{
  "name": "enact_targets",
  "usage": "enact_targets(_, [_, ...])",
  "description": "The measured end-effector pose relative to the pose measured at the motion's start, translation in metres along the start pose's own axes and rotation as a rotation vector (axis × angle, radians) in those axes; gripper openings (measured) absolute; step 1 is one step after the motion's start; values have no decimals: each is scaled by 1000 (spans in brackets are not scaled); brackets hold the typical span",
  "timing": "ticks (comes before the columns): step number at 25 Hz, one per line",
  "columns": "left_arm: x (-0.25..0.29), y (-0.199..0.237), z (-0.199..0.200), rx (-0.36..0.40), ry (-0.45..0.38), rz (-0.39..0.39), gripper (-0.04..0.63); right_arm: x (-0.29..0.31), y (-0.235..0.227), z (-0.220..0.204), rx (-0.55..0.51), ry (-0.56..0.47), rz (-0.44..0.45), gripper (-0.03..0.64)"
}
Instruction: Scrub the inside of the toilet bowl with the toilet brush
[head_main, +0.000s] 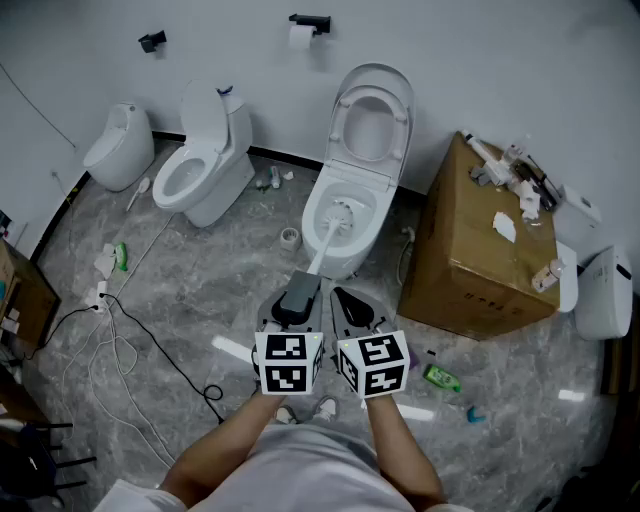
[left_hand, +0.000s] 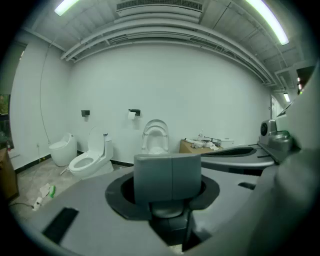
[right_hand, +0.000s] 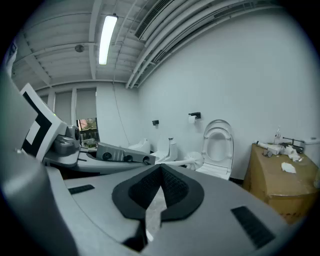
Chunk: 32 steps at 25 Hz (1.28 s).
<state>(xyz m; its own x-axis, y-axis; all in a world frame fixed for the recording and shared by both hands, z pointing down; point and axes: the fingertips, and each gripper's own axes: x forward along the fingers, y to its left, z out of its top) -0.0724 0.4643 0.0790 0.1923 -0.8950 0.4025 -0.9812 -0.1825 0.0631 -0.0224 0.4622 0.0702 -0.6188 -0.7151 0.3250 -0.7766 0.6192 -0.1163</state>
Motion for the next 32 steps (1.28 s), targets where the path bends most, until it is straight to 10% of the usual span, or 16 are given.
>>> enact_targets(32, [141,8,-2,-40,110,-36,156,90,-108,-11,100,66,-50,-2])
